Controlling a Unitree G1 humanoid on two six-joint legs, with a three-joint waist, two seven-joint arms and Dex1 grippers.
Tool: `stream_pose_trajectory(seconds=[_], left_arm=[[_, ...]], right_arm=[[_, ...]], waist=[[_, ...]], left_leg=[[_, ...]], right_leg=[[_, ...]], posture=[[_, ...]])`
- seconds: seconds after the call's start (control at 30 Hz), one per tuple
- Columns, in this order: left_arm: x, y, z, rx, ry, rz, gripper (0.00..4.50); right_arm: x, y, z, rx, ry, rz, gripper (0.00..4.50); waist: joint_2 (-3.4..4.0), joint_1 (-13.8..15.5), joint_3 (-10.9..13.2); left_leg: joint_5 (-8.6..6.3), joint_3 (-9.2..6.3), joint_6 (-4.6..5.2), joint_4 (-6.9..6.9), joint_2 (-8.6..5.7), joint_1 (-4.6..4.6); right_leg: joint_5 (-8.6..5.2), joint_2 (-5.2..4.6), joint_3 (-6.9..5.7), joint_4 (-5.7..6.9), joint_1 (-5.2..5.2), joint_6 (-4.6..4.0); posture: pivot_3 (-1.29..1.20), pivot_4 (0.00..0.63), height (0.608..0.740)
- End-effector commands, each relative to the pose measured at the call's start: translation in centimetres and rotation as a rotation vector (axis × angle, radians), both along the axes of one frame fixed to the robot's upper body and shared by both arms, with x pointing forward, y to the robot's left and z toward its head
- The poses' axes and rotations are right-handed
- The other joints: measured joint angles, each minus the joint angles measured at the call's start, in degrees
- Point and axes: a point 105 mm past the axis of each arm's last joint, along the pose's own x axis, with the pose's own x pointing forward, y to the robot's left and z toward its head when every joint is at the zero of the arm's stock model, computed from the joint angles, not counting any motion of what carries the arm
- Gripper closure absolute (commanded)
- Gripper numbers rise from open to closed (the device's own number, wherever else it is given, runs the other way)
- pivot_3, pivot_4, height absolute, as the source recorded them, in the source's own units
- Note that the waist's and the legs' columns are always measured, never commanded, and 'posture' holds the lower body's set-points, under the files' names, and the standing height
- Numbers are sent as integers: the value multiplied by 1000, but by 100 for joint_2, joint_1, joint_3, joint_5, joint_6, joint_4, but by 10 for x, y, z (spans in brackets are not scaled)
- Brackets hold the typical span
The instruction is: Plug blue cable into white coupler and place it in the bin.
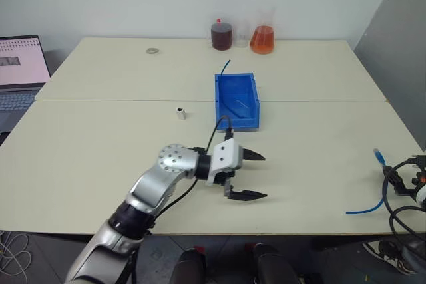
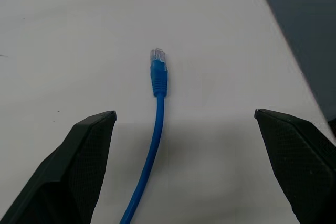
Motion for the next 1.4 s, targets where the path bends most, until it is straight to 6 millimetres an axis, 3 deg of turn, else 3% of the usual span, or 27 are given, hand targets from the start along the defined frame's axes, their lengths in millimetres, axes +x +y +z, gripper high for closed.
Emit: stream_pose_trajectory(seconds=[0.03,0.2,0.47,0.6,0.7,0.97,1.13,1.27,1.4], left_arm=[[9,-16,8,-18,-69,-24,0],[21,-23,11,-27,-97,-2,0],[26,-22,16,-44,-99,12,0],[24,-22,19,-50,-86,8,0],[22,-21,19,-49,-79,6,0],[23,-17,20,-35,-77,5,0],[24,-15,20,-30,-77,4,0],[25,-8,20,-25,-77,12,0],[31,13,28,-28,-93,67,0]], right_arm=[[6,-5,7,34,-1,69,8],[9,-14,0,87,14,54,8],[12,-9,-28,111,78,162,8],[13,-16,-32,124,70,150,639],[14,-16,-32,144,58,150,1473],[12,7,-34,158,60,251,3277],[13,10,-32,144,59,284,4445],[11,9,-31,96,82,326,4445],[11,36,-24,-10,110,543,4445]], waist=[[2,-3,-1],[5,-5,-3],[5,-6,-3],[4,-25,-3],[4,-35,-2],[4,-42,-3],[4,-43,-2],[4,-44,-2],[5,-69,-2]], left_leg=[[0,1,0,0,0,0],[0,2,0,1,-1,0],[0,1,0,3,-1,1],[0,1,0,6,-1,14],[0,-2,0,5,-1,34],[0,-10,0,0,2,55],[0,-10,0,0,2,55],[0,-11,0,0,2,55],[0,-11,0,-2,4,56]], right_leg=[[1,0,2,0,0,-1],[1,0,4,0,0,0],[1,-1,4,0,2,2],[1,-1,3,-1,18,5],[-13,-1,1,-5,42,29],[-15,0,-8,-25,74,32],[-15,0,-8,-25,74,32],[-15,0,-8,-28,75,32],[-16,0,-9,-27,73,33]], posture=[[0,150,740],[0,150,740],[0,150,740],[0,150,740],[0,150,740],[0,150,740],[0,150,740],[0,150,740],[0,150,740]])
